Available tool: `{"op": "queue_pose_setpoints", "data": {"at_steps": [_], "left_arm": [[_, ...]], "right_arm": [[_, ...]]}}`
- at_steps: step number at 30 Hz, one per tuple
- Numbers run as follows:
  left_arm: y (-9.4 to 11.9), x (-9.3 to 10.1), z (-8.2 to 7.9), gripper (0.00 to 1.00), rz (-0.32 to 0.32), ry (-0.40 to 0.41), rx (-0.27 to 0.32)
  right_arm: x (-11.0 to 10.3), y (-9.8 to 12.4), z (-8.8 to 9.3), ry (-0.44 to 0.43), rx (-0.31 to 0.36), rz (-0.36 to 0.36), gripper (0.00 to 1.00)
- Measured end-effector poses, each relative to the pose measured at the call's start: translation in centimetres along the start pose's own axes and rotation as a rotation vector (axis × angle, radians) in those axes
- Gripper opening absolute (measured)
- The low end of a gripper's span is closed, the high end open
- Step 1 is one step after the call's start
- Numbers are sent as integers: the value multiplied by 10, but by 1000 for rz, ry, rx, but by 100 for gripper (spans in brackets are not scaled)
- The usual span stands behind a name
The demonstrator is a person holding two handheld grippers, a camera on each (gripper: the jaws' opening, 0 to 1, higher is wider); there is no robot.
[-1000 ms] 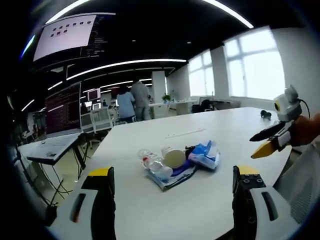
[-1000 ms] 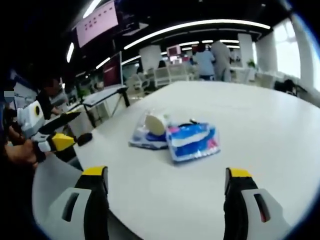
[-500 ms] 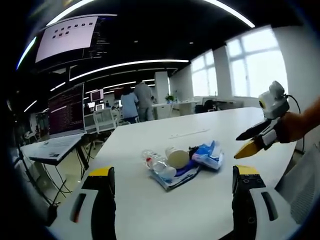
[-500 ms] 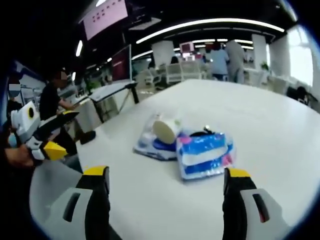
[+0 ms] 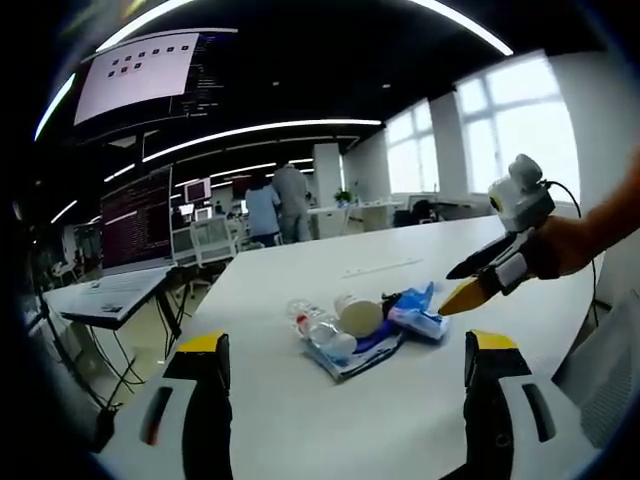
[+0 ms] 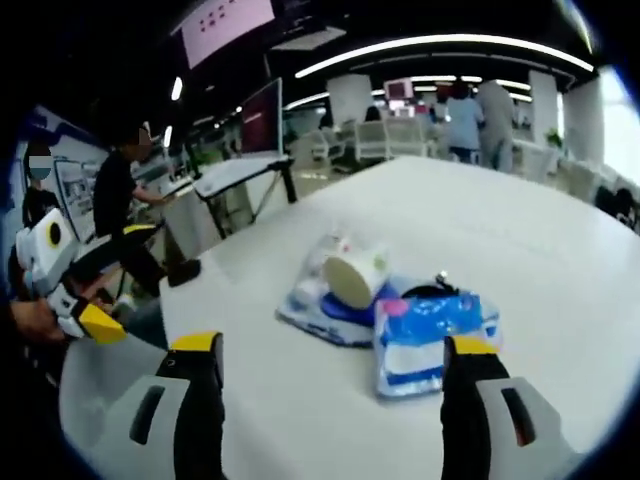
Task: Arrange the tabletop items into an orderly group along one side of the table until the central work area is clear of visible clutter.
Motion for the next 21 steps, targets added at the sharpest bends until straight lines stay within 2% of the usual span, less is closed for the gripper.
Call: {"op": "queue_pose_setpoints", "data": {"at_steps": [12, 16, 21], "left_arm": [[1, -2, 0, 98, -11, -4, 5], [1, -2, -1, 98, -14, -4, 8], [1, -3, -1, 98, -17, 0, 11]], "right_arm": [[-15, -31, -15, 37, -23, -51, 87], [-24, -46, -16, 70, -53, -80, 87], [-31, -62, -19, 72, -62, -97, 87]]}}
Point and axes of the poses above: the point that each gripper's makers call its tool centre point, and the gripper's own axes: y roughly backward along the fingers, x roughly to its right, z roughly out of its underside, the point moved 8 cm from there along y, roughly backward along the fingers, and after that the axes turned 5 degrees about z, right-handed, at the moved point
